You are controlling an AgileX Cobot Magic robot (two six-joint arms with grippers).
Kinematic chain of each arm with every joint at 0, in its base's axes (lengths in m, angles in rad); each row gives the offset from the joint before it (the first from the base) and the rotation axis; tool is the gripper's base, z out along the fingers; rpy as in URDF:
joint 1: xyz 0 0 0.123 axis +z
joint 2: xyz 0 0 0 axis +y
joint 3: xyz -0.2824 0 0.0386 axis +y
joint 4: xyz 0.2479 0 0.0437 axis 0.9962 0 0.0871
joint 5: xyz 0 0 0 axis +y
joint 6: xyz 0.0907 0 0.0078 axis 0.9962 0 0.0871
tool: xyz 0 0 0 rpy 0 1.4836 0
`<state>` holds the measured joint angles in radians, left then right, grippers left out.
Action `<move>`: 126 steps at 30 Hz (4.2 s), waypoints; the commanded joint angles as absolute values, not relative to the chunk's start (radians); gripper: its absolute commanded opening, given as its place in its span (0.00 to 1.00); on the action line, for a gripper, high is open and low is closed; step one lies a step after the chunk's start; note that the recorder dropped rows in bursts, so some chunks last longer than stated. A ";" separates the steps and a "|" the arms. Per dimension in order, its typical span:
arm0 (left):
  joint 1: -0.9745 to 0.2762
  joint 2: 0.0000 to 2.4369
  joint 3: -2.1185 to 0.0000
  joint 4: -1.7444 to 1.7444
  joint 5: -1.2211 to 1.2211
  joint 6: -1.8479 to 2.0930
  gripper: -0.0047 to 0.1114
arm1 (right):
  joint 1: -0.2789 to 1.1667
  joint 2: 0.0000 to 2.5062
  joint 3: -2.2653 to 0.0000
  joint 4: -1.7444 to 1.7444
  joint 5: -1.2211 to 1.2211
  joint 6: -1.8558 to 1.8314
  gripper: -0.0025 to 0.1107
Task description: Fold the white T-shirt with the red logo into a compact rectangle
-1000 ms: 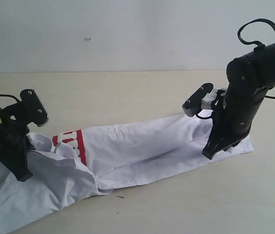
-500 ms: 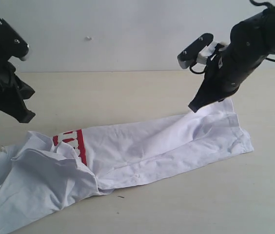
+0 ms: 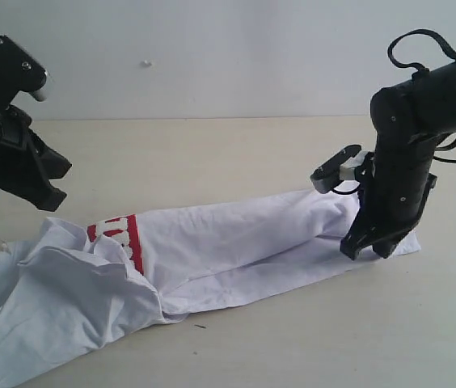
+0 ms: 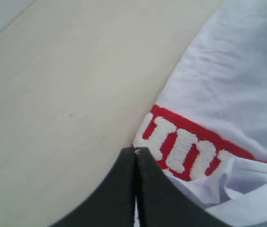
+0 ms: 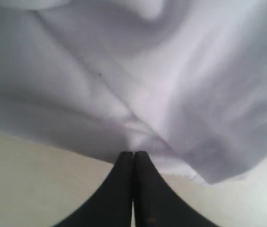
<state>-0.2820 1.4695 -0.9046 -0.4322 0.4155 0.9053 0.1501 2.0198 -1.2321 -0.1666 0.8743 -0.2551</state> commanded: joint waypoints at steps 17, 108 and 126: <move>-0.493 1.465 -0.750 -0.319 0.631 0.805 0.04 | 0.143 2.094 -1.267 -0.059 0.603 -0.259 0.02; -0.419 1.881 -1.037 -0.503 0.242 1.061 0.36 | 0.145 1.976 -1.115 -0.117 0.650 -0.286 0.02; -0.417 1.723 -0.992 -0.475 0.378 1.069 0.35 | 0.145 1.928 -1.115 -0.113 0.651 -0.286 0.02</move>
